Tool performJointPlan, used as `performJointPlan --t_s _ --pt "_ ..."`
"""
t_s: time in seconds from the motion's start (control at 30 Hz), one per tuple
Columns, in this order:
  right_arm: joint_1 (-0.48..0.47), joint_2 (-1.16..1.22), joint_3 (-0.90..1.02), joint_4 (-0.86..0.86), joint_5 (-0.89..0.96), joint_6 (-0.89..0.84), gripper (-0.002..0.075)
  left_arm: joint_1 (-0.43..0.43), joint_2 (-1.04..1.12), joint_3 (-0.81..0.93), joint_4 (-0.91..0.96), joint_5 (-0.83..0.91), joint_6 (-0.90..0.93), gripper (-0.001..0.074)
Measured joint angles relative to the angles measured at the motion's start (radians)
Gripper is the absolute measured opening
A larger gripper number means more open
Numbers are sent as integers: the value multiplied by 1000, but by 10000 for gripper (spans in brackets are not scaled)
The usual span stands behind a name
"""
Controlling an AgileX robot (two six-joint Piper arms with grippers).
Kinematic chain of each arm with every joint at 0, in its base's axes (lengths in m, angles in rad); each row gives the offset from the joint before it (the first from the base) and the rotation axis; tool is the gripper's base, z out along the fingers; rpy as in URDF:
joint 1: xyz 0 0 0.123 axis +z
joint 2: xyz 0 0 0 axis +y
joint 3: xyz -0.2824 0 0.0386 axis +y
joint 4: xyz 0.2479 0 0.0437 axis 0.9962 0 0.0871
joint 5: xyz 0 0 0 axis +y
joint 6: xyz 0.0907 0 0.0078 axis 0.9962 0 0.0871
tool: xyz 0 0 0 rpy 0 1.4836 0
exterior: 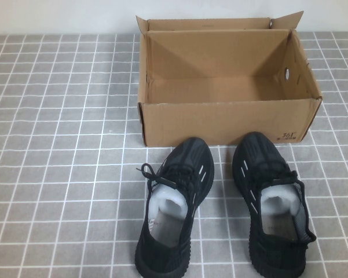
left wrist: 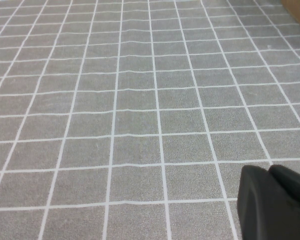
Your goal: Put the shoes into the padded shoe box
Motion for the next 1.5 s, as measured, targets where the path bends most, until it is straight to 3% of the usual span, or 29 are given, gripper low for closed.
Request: performJointPlan --t_s 0.27,0.43,0.53,0.7,0.87,1.07,1.17,1.33,1.5 --pt "0 0 0 10 -159 177 -8 0 0 0 0 0 0 -4" --pt "0 0 -127 12 -129 208 -8 0 0 0 0 0 0 -4" --pt "0 22 -276 43 -17 216 -8 0 0 0 0 0 0 -4" --pt "0 185 -584 119 391 224 -8 0 0 0 0 0 -2 -4" --pt "0 422 -762 133 742 226 -8 0 0 0 0 0 -2 -4" --pt "0 618 -780 106 804 184 -8 0 0 0 0 0 -2 -4" --pt "0 695 -781 183 804 176 -8 0 0 0 0 0 -2 -4" --pt "41 782 -781 280 812 11 -8 0 0 0 0 0 -2 -4" --pt "170 859 -817 303 871 -284 -8 0 0 0 0 0 -2 -4"
